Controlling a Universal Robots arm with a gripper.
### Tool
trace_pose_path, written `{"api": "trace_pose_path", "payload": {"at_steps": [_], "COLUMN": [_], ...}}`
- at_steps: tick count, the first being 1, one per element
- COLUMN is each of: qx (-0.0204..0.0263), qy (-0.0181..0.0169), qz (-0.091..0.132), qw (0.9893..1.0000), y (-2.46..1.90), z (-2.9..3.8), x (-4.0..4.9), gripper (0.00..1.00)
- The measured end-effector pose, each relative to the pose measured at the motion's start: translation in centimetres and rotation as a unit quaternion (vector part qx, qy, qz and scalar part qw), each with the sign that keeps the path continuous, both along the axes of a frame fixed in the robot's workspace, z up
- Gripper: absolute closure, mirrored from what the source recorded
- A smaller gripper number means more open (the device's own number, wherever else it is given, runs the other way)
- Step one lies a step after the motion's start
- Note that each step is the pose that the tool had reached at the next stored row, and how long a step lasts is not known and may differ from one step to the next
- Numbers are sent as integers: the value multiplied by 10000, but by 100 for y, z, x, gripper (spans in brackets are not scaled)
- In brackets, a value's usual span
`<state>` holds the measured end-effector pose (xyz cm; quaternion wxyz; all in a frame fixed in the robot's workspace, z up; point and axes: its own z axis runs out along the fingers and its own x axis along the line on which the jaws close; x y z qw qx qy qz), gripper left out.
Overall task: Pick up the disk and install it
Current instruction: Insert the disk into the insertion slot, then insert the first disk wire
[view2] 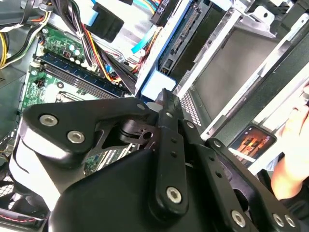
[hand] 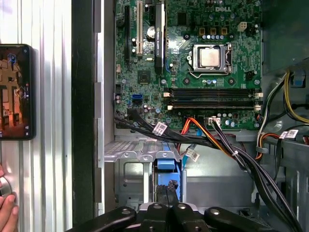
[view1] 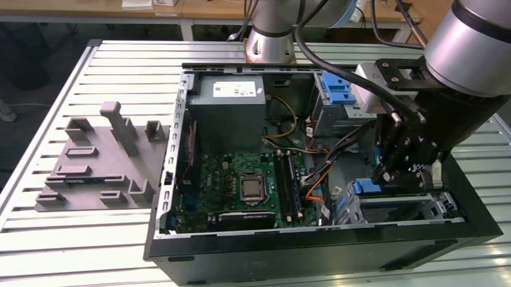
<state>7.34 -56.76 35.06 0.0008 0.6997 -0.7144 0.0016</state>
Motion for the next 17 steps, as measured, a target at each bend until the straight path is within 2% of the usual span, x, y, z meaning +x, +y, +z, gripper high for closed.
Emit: {"api": "trace_pose_path", "payload": {"at_steps": [17], "qx": [0], "qy": [0], "qz": [0], "qw": [10000], "y": [0], "z": [-14], "x": [1], "gripper": [89]}}
